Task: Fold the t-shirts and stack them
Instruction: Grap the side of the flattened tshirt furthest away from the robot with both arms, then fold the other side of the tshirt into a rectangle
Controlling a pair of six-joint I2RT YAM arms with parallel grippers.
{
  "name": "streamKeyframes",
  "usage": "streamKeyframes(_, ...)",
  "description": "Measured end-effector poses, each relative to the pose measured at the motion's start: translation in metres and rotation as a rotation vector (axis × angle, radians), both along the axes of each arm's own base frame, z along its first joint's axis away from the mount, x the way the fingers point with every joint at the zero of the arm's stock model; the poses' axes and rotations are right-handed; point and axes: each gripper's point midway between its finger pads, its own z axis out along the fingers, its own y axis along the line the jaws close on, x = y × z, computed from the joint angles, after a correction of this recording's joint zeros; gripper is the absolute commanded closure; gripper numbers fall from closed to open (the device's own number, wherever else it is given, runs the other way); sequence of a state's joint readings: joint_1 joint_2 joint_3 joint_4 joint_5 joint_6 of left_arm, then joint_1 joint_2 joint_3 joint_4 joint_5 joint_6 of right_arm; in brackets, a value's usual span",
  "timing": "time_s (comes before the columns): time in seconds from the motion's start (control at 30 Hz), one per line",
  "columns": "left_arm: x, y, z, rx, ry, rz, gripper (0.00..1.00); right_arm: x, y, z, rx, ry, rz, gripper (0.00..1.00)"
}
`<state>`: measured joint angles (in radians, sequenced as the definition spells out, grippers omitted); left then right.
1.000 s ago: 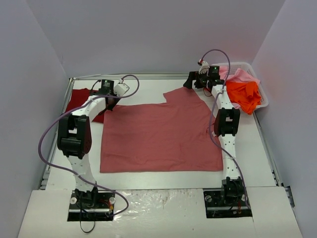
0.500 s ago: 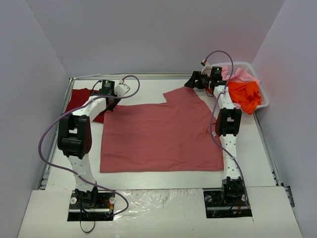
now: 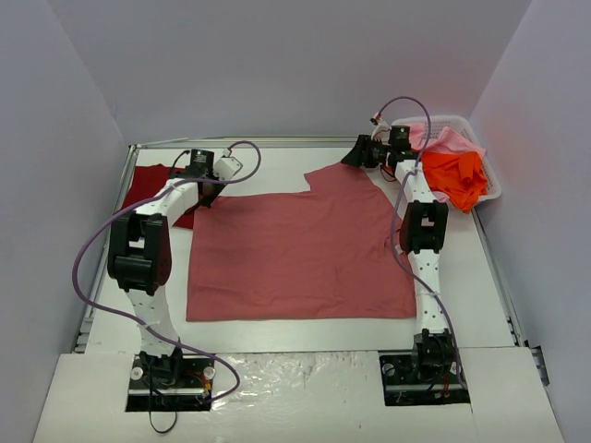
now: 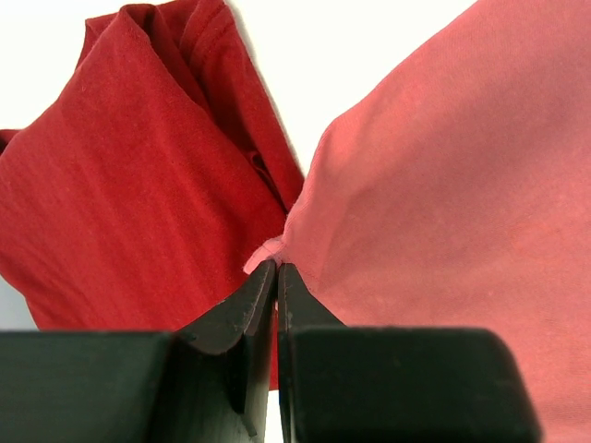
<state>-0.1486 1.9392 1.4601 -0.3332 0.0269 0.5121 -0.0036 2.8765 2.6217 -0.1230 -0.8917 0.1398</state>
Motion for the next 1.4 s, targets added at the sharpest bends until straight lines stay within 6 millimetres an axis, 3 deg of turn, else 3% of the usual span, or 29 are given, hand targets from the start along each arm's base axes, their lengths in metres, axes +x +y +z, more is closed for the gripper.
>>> streamKeyframes(0.13, 0.000, -0.001, 0.000, -0.002, 0.001, -0.002, 0.98, -0.002, 0.003, -0.003, 0.002, 0.017, -0.001, 0.60)
streamKeyframes(0.17, 0.000, -0.001, 0.000, -0.002, 0.001, -0.002, 0.98, -0.002, 0.004, -0.004, 0.002, 0.021, -0.002, 0.71)
streamKeyframes(0.2, 0.000, -0.001, 0.000, -0.002, 0.001, -0.002, 0.98, -0.002, 0.003, -0.005, -0.002, 0.020, -0.003, 0.74)
streamKeyframes(0.33, 0.000, -0.001, -0.002, -0.004, 0.005, -0.004, 0.98, -0.002, 0.002, -0.006, -0.005, 0.027, -0.015, 0.83)
streamKeyframes(0.43, 0.000, -0.002, -0.005, -0.006, 0.012, -0.006, 0.98, -0.001, 0.001, -0.007, -0.013, 0.025, -0.022, 1.00)
streamKeyframes(0.8, -0.002, -0.003, -0.006, -0.014, 0.030, -0.003, 0.98, -0.009, -0.007, -0.014, -0.058, 0.048, -0.030, 1.00)
streamKeyframes(0.93, 0.008, -0.002, 0.003, -0.014, 0.018, 0.016, 0.98, -0.020, -0.015, -0.009, -0.086, 0.069, -0.033, 1.00)
streamKeyframes(1.03, 0.010, 0.000, 0.006, -0.016, 0.011, 0.025, 0.98, -0.027, -0.022, 0.004, -0.099, 0.070, -0.034, 1.00)
streamKeyframes(1.4, 0.005, 0.002, 0.008, -0.015, 0.015, 0.032, 0.98, -0.039, -0.036, 0.084, -0.137, -0.039, -0.027, 1.00)
